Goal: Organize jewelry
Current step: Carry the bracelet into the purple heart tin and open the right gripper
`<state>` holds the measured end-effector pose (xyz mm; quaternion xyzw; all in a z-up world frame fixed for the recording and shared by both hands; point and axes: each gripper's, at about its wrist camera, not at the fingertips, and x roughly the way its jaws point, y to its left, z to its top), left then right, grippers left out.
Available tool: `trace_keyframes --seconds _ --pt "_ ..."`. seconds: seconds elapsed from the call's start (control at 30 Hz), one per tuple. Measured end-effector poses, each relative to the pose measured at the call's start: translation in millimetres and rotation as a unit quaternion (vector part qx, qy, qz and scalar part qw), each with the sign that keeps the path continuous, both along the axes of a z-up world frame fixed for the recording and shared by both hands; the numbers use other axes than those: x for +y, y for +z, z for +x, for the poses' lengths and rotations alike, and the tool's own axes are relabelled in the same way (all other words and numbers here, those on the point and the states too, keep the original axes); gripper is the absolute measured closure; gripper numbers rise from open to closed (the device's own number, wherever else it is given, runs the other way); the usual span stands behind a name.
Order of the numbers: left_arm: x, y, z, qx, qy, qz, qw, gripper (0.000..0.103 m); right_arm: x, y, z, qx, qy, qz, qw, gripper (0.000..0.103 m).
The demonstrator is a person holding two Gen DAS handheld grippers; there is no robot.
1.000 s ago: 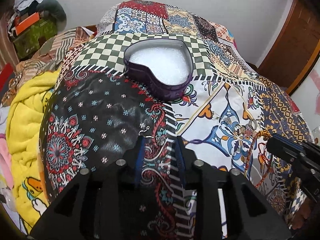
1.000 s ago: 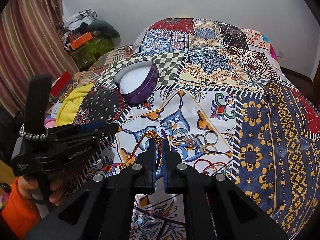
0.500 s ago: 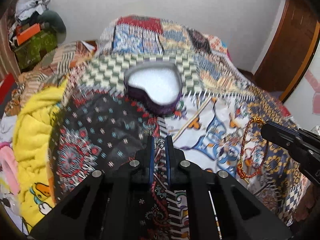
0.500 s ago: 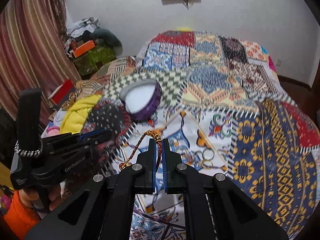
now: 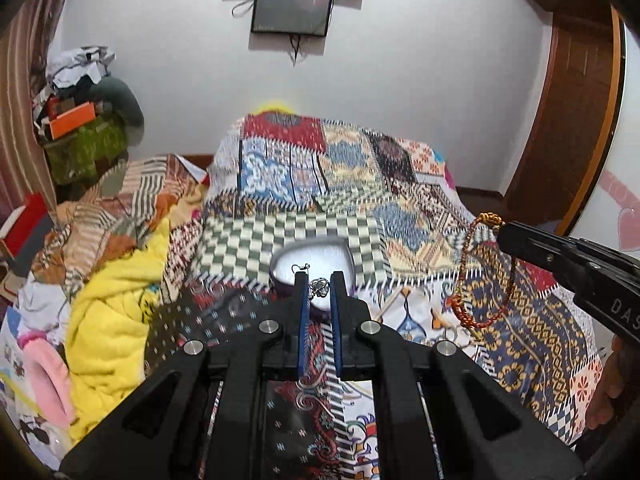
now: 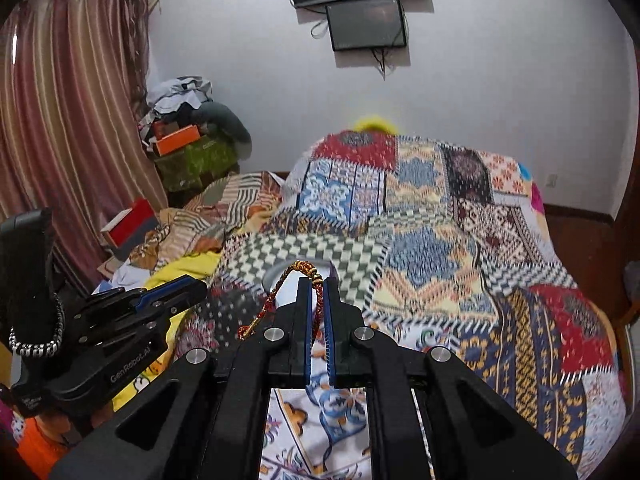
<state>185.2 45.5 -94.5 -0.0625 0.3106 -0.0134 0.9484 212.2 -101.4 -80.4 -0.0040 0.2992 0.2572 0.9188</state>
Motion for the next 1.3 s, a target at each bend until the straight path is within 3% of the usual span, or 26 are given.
trace_keyframes --seconds 0.47,0.93,1.3 --pt "5.9 8.3 35.2 -0.012 -0.005 0.019 0.9997 0.094 29.1 -9.0 40.8 0.011 0.019 -0.007 1.000 0.098" --pt "22.1 -35.1 97.1 0.042 -0.020 -0.003 0.9989 0.094 59.1 -56.3 98.3 0.077 0.052 -0.023 0.995 0.098" --pt "32.8 -68.9 132.2 0.085 -0.028 -0.023 0.9957 0.094 72.7 -78.8 116.6 0.100 0.068 -0.057 0.991 0.098"
